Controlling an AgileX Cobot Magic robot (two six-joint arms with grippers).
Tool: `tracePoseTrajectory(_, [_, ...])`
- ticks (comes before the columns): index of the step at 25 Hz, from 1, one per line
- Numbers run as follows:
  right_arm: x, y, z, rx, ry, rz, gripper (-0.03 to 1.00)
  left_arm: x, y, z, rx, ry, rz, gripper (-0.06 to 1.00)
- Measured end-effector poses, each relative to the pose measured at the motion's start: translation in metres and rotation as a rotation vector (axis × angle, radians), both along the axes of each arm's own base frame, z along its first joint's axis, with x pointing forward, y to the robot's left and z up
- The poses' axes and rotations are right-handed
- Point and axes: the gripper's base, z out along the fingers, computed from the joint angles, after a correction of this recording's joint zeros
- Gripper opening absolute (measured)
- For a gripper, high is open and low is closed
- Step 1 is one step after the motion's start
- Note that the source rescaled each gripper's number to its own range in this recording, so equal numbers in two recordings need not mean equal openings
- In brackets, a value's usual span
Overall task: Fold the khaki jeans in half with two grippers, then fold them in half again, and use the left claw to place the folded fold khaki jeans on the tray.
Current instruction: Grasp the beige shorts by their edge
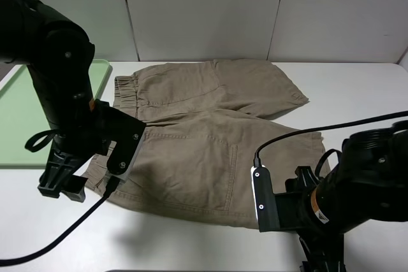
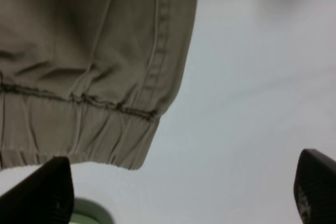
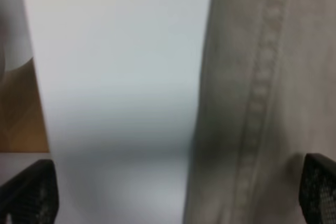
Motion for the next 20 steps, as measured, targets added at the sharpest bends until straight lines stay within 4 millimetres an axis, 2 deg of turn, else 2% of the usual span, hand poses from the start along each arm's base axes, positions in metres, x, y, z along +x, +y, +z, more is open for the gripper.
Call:
tracePoseTrajectory(3, [0.0,0.001,-0.007,-0.012,0.015,0.007,0.99,0.002,0.003,0.0,-0.001,0.0,0.012,0.81])
tracePoseTrajectory(10, [0.0,0.001,-0.009,-0.015,0.019,0.016,0.99,0.004,0.002,-0.001,-0.025,0.002,-0.024,0.81])
tracePoseTrajectory(20, [0.0,0.002,-0.009,-0.01,0.02,0.011,0.99,0.011,0.003,-0.023,-0.009,0.052,-0.046,0.81])
